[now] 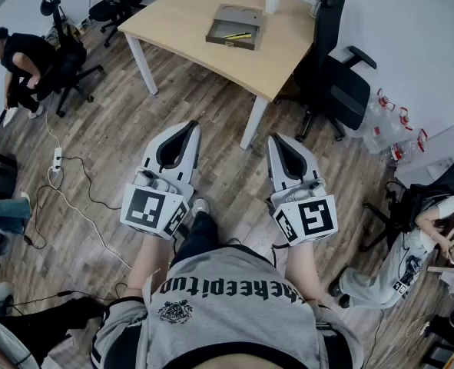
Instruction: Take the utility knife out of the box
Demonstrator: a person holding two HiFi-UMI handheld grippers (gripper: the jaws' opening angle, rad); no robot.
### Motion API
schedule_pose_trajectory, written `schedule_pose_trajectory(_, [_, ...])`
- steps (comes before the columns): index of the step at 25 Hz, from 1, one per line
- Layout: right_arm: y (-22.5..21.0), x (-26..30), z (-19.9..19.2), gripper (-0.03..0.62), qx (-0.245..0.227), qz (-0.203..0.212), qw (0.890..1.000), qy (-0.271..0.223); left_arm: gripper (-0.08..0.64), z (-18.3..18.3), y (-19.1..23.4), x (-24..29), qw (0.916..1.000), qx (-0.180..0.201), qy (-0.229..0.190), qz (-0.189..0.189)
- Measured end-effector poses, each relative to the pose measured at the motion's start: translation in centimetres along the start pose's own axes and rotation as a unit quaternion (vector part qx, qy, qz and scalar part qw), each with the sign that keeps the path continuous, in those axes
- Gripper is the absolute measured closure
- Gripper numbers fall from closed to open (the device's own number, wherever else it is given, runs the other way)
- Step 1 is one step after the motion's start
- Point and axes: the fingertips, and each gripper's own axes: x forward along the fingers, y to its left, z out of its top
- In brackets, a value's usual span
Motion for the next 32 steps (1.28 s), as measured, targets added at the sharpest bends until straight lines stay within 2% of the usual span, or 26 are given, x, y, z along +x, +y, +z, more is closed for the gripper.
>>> schedule_pose_trajectory(8, [-0.1,-0.4,0.1,0.586,-0.001,-0.003,1.000,-0.001,0.541,0.2,-0.5,0.3,1.0000,-0.002,-0.005,-0.008])
schedule_pose_trajectory(14, [-0.4,1.0,-0.1,0.586,0.000,-0.008,1.000,0.001,0.541,0.0,0.7,1.2,0.9999,-0.003,-0.004,-0.012])
schedule_pose_trajectory(23, [-2.2,5.0,-0.1,0.586,0.009,-0.032,0.999,-0.014,0.541,-0.1,4.2,4.5,0.9997,-0.002,-0.007,-0.023])
schedule_pose_trajectory(32, [-3.7,10.9,-0.3,0.586,0.017,-0.054,0.998,-0.023,0.541,-0.2,9.1,9.0,0.9986,0.004,-0.014,-0.050])
